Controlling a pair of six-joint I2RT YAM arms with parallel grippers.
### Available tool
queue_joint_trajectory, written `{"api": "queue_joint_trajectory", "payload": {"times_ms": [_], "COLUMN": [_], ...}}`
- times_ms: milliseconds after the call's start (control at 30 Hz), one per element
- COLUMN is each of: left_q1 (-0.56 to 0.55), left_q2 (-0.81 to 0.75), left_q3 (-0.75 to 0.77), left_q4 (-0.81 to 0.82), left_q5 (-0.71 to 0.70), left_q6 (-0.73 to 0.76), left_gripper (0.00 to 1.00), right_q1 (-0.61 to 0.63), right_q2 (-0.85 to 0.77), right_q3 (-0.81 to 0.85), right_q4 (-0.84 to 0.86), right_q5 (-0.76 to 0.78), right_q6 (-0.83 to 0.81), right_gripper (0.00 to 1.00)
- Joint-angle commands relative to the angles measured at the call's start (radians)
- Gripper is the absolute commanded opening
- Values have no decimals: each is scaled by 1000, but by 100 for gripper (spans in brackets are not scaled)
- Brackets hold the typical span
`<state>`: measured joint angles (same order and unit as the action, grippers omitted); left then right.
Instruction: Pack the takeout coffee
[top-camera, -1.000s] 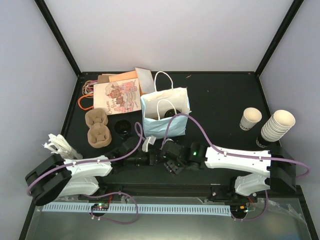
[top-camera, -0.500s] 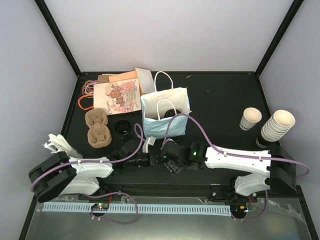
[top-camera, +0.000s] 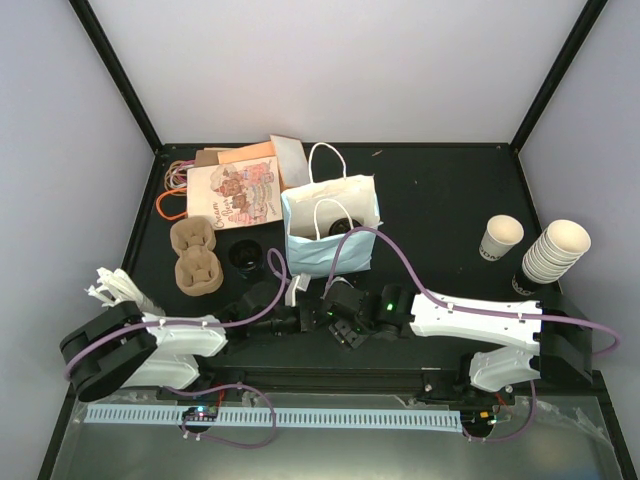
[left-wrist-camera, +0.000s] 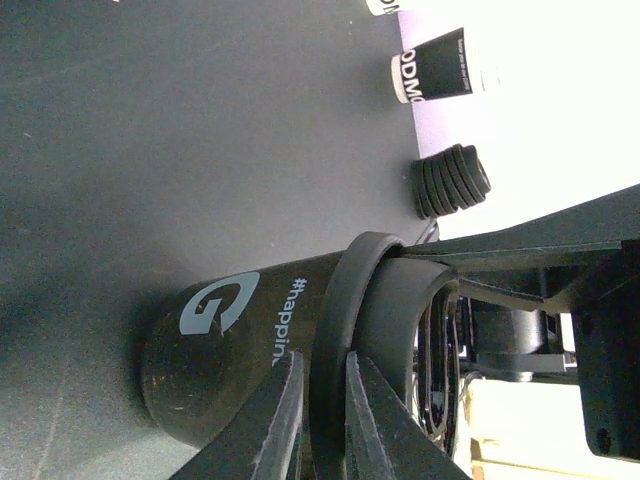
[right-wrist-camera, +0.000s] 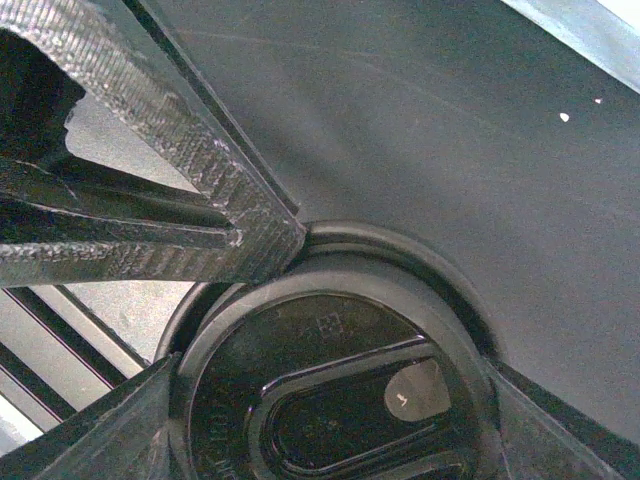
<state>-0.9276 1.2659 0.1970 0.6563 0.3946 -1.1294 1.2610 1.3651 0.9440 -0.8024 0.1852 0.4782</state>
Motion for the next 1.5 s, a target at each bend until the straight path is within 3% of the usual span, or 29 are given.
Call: {"api": "queue_joint_trajectory", "payload": {"times_ms": [0, 267, 600, 1167, 1467], "left_q1": [-45, -10, 1, 39, 63], "left_q2": [-8, -117, -70, 8, -45], "left_q3": [-13, 78, 162, 216, 199], "left_q4": [-345, -493, -407, -339, -276], "left_q5": [-33, -62, 9, 71, 68], "left_q6": [22, 85, 117, 162, 149], "left_gripper": [14, 22, 33, 43, 46], "right_q1": [19, 32, 39, 40, 40], "right_q2": [100, 87, 34, 45, 37], "right_q3": [-95, -99, -111, -105, -105], "right_q4": [41, 61, 28, 41, 34], "right_q5": [-164, -184, -153, -161, -151], "right_q6": [-21, -33, 3, -12, -6], "right_gripper": [75, 75, 75, 75, 75]}}
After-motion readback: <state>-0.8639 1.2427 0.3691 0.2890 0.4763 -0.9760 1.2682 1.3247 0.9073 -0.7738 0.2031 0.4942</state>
